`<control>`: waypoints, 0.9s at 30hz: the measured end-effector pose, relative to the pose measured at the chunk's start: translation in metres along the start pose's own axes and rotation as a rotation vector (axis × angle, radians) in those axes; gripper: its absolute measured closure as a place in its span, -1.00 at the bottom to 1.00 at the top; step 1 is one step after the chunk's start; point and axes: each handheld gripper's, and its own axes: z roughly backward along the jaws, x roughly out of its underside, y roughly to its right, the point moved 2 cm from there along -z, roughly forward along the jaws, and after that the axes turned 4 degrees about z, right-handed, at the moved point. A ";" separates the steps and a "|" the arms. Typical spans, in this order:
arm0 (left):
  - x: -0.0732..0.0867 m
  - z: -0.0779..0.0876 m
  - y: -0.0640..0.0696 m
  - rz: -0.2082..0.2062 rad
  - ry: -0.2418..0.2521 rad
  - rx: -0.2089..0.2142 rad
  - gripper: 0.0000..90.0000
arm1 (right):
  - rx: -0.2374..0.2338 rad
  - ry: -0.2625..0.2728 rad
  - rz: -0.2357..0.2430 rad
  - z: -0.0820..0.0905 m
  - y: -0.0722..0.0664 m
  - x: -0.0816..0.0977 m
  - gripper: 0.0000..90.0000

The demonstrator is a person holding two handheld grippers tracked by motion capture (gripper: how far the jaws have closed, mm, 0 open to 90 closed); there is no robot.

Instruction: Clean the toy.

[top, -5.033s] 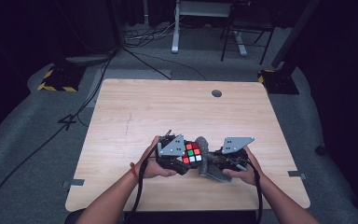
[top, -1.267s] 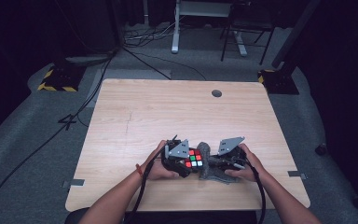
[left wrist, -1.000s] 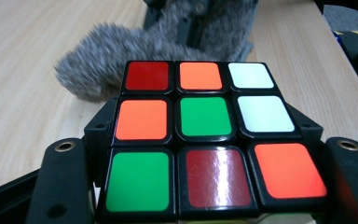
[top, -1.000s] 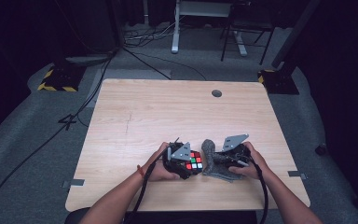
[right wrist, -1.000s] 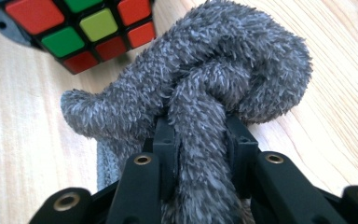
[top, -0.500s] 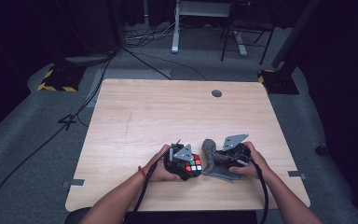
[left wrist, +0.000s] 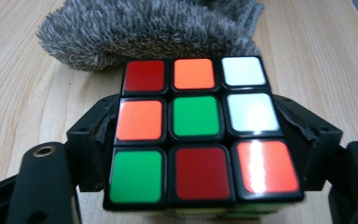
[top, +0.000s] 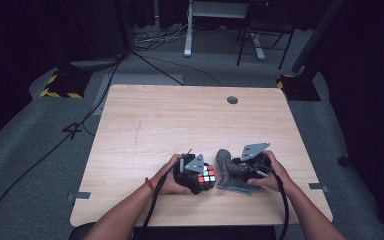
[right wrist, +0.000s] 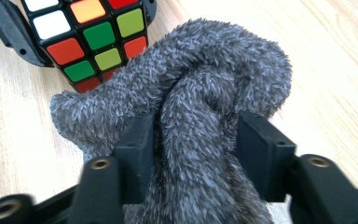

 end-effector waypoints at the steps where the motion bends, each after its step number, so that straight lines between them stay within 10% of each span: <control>1: 0.000 0.001 0.001 0.001 -0.003 0.002 -0.47 | -0.001 0.003 0.000 0.001 0.000 0.000 -0.03; 14: 0.009 0.028 0.005 0.002 -0.037 -0.084 -0.65 | 0.000 0.131 0.032 0.017 -0.010 -0.014 -0.21; 27: 0.016 0.027 0.009 0.024 -0.047 -0.072 -0.47 | -0.042 0.174 0.076 0.015 -0.024 -0.024 -0.30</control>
